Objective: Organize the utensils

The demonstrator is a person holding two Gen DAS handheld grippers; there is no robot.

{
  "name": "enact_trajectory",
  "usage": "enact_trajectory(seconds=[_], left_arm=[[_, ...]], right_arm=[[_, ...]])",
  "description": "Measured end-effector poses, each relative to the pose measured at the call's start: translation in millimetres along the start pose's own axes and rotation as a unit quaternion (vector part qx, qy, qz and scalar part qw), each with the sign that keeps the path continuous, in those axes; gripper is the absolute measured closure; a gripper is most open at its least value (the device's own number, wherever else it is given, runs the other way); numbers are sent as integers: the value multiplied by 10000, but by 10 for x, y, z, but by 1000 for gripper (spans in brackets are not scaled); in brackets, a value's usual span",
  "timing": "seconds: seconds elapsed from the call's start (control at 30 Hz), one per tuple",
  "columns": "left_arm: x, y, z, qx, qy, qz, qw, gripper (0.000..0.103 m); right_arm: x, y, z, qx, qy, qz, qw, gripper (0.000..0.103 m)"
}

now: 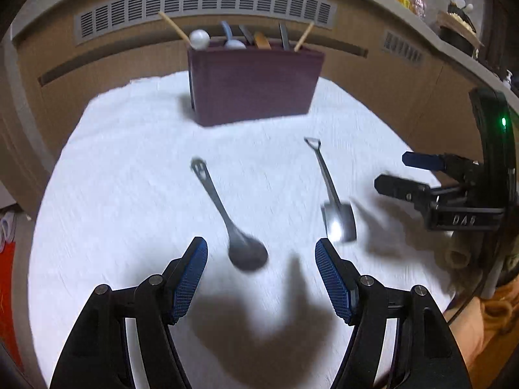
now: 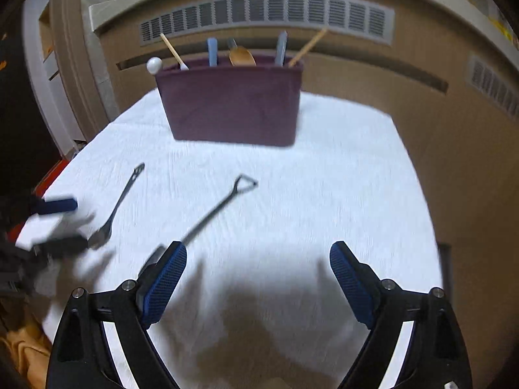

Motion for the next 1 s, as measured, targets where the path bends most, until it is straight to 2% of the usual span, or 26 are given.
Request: enact_trajectory(seconds=[0.1,0.23,0.33,0.4,0.43,0.47,0.6,0.77,0.9,1.0], left_arm=[[-59,18,-27,191,-82,197,9996,35],[-80,87,-157,447,32,530,9976,46],[-52,43,-231,666,-39,436,9968,49],[-63,-16,-248,771,-87,280,9966,59],[-65,-31,-246,767,-100,237,9967,68],[-63,-36,-248,734,-112,223,9970,73],[-32,11,-176,562,-206,352,9976,73],[117,-7,119,470,-637,310,9964,73],[304,-37,419,365,-1047,222,9936,73],[409,-35,543,262,-1214,206,9920,73]], right_arm=[[-137,-16,-39,97,226,-278,9993,13],[-253,-61,-110,136,423,-579,9973,13],[-291,-114,-130,150,453,-792,9957,13],[-294,-110,-133,145,467,-801,9956,10],[-296,-102,-140,190,471,-809,9954,8],[-295,-100,-141,249,476,-825,9951,2],[-295,-107,-149,348,478,-965,9936,0],[-293,-103,-157,366,583,-1020,9924,0],[-254,23,-191,294,855,-318,9954,0],[-196,131,-117,439,700,-187,9964,0]])
Point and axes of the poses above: each gripper's, at about its wrist camera, not at the fingertips, and z roughly against the way its jaws point, y to its left, x to its top, the point moved 4 cm from there along -z, roughly the way its jaws point, and after that the axes turned 8 degrees about z, right-handed, at the moved point
